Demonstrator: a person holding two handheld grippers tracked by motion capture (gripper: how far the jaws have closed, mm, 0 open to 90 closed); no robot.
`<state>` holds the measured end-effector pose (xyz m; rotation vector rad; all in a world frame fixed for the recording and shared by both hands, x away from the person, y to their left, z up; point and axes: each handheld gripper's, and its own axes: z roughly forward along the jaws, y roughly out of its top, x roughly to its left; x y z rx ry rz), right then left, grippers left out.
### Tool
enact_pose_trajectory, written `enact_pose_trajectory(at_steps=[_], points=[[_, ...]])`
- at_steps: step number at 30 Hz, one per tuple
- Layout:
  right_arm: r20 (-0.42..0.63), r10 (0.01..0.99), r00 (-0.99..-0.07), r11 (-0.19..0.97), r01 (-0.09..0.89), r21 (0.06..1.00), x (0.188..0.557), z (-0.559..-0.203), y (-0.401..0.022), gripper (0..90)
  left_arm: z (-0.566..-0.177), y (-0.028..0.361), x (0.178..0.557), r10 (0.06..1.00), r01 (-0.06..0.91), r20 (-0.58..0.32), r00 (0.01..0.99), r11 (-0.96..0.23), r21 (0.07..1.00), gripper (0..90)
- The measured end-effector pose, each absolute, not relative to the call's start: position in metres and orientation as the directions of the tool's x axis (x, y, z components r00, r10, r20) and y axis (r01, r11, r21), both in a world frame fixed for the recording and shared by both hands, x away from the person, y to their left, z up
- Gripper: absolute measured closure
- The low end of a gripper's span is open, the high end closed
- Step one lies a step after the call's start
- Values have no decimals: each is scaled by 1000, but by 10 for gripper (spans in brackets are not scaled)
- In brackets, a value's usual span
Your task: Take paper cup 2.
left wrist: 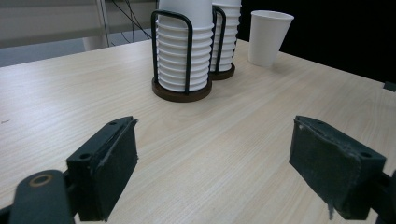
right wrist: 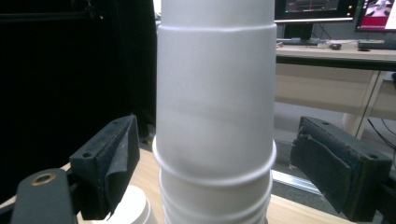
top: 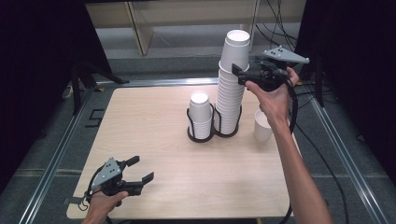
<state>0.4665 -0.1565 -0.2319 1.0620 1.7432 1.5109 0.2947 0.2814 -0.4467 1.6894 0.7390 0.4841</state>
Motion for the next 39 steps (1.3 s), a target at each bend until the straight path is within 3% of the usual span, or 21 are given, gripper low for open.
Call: enact_pose_trajectory(at_steps=[26,32,39], points=[[52,860,-507,61,205,977,511,-229,-131,128,-445,283,294,700,222,-59,712,-145,964,147],[54,862,-504,70,224,972,511,-226,-129,148,-446,282,294,694,218,-74,716,-122,968,147],[32,863,-504,65,174,983,506,-208,-131,153,-445,282,293,700,222,-64,712,-139,965,147]])
